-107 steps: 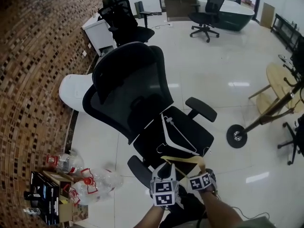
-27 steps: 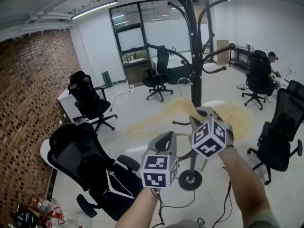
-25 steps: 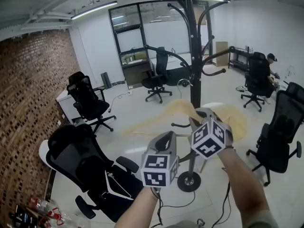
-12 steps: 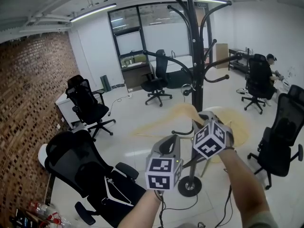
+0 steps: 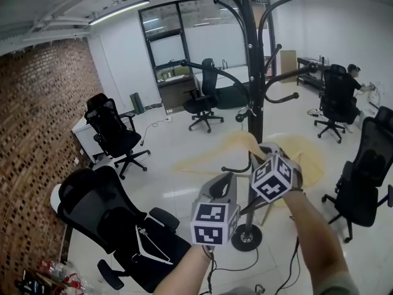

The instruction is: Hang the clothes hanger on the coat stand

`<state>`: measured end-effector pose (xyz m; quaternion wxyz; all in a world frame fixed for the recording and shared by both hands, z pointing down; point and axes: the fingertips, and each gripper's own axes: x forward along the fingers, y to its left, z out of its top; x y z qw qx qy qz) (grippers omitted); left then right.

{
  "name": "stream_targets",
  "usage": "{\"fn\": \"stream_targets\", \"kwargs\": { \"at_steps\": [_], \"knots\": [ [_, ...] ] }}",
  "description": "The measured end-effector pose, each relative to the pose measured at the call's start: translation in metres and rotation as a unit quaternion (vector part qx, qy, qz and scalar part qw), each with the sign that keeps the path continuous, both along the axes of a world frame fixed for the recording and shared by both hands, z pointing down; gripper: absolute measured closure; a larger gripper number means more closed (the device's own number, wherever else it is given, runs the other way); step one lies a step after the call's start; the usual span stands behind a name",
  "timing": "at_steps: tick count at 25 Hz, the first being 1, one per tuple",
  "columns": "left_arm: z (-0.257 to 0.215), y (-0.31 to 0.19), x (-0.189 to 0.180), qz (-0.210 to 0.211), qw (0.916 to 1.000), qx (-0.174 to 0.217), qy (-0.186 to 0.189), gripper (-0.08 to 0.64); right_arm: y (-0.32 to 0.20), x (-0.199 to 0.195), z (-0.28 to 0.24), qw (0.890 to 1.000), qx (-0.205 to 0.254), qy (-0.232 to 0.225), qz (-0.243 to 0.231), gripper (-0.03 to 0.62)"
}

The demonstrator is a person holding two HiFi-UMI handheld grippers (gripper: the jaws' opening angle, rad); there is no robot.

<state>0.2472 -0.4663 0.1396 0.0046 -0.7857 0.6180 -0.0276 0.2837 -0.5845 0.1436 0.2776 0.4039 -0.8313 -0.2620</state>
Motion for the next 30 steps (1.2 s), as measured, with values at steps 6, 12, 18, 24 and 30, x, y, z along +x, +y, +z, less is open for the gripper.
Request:
{"fn": "stream_targets", "kwargs": {
  "at_steps": [6, 12, 18, 24, 30],
  "knots": [
    [0.011, -0.005, 0.003, -0.003, 1.0000, -0.008, 0.001, 0.543, -0.011, 0.003, 0.017, 1.000, -0.010, 0.009, 0.008, 0.525],
    [0.023, 0.001, 0.003, -0.006, 0.9998, -0.017, 0.003, 0.543, -0.018, 0.008, 0.022, 1.000, -0.011, 0.004, 0.020, 0.523],
    [0.024, 0.002, 0.001, -0.002, 0.9998, -0.022, -0.001, 0.543, -0.024, 0.004, 0.020, 0.999, 0.004, 0.004, 0.032, 0.518],
    [0.024, 0.011, -0.002, 0.000, 0.9998, -0.017, -0.006, 0.543, -0.020, 0.008, 0.019, 0.999, 0.011, -0.008, 0.038, 0.489],
    [0.031, 0.016, -0.004, 0.001, 0.9998, -0.019, -0.005, 0.543, -0.008, 0.031, 0.008, 0.995, 0.000, -0.085, 0.044, 0.402]
  ]
}}
